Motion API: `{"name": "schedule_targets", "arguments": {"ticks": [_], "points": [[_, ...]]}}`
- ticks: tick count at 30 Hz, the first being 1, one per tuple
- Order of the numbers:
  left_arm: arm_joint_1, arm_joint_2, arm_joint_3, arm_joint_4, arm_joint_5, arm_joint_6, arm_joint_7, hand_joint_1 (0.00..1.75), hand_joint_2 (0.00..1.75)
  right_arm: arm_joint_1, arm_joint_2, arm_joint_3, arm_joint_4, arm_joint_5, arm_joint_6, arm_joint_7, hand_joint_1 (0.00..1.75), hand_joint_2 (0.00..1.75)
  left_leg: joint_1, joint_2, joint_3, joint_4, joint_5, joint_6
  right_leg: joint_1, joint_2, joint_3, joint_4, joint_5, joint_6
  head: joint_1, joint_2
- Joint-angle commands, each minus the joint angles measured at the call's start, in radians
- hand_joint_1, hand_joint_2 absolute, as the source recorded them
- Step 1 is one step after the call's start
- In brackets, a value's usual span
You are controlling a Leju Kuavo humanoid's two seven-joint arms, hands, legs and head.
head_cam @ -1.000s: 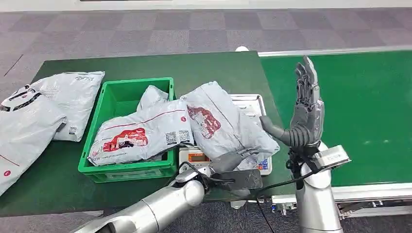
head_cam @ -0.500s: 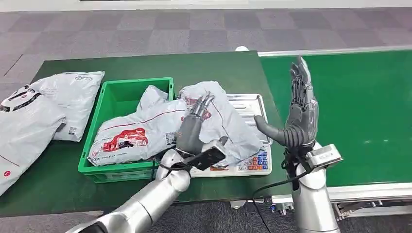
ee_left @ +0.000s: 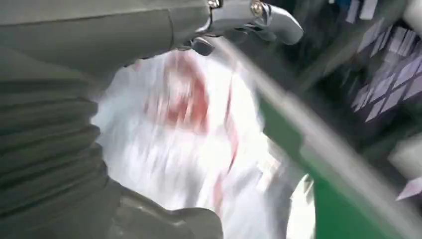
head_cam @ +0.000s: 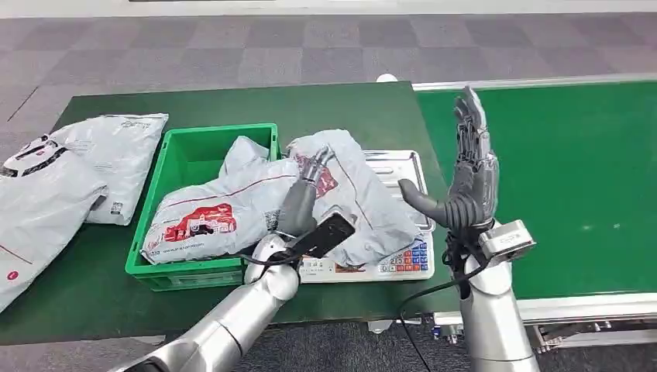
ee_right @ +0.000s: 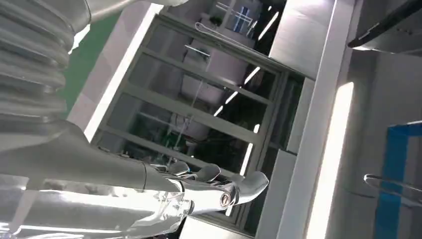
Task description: Moved the parcel from conveyor to table for the left to box.
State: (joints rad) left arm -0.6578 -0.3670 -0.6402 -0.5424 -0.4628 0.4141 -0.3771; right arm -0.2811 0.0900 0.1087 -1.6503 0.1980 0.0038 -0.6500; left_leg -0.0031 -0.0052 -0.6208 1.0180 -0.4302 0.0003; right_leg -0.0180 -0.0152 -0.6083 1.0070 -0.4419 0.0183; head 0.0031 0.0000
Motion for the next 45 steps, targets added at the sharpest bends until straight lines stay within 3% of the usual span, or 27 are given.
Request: {"name": "schedule_targets", "arguments": {"ticks": [1, 12, 35, 36, 45], "points": [[-0.075, 0.018, -0.235, 0.139, -0.032, -0.185, 0.129, 0.0, 1.75, -0.018, -0.033, 0.024, 0.066, 0.025, -0.007, 0.004, 0.0, 1.75, 0.002, 0.002, 0.005, -0.003, -0.001, -0.001, 0.002, 0.003, 0.005, -0.004, 0.0, -0.001, 0.0, 0.0], [-0.083, 0.018, -0.239, 0.176, -0.062, -0.26, 0.183, 0.0, 1.75, -0.016, -0.011, 0.004, 0.078, 0.075, 0.01, 0.012, 0.0, 1.75, 0.001, 0.003, 0.004, -0.002, -0.001, -0.001, 0.002, 0.005, 0.003, -0.003, 0.0, -0.001, 0.0, 0.0], [-0.083, 0.018, -0.226, 0.186, -0.11, -0.233, 0.249, 0.0, 1.75, -0.013, -0.006, -0.012, 0.077, 0.096, 0.017, 0.01, 0.0, 1.75, 0.001, 0.003, 0.002, -0.001, -0.001, -0.001, 0.001, 0.004, 0.001, -0.002, 0.0, -0.001, 0.0, 0.0], [-0.078, 0.018, -0.199, 0.183, -0.105, -0.204, 0.229, 1.71, 1.75, -0.013, -0.01, -0.009, 0.08, 0.11, 0.024, 0.015, 0.0, 1.75, 0.001, 0.002, 0.002, -0.001, -0.001, -0.001, 0.001, 0.003, 0.001, -0.001, 0.0, -0.001, 0.0, 0.0], [-0.051, 0.035, -0.022, 0.13, -0.11, -0.091, 0.12, 1.75, 1.75, -0.031, -0.018, 0.004, 0.112, 0.127, 0.057, 0.015, 0.0, 1.75, 0.002, 0.005, 0.005, -0.003, -0.001, -0.002, 0.002, 0.007, 0.003, -0.004, 0.001, -0.002, 0.0, 0.0]]}}
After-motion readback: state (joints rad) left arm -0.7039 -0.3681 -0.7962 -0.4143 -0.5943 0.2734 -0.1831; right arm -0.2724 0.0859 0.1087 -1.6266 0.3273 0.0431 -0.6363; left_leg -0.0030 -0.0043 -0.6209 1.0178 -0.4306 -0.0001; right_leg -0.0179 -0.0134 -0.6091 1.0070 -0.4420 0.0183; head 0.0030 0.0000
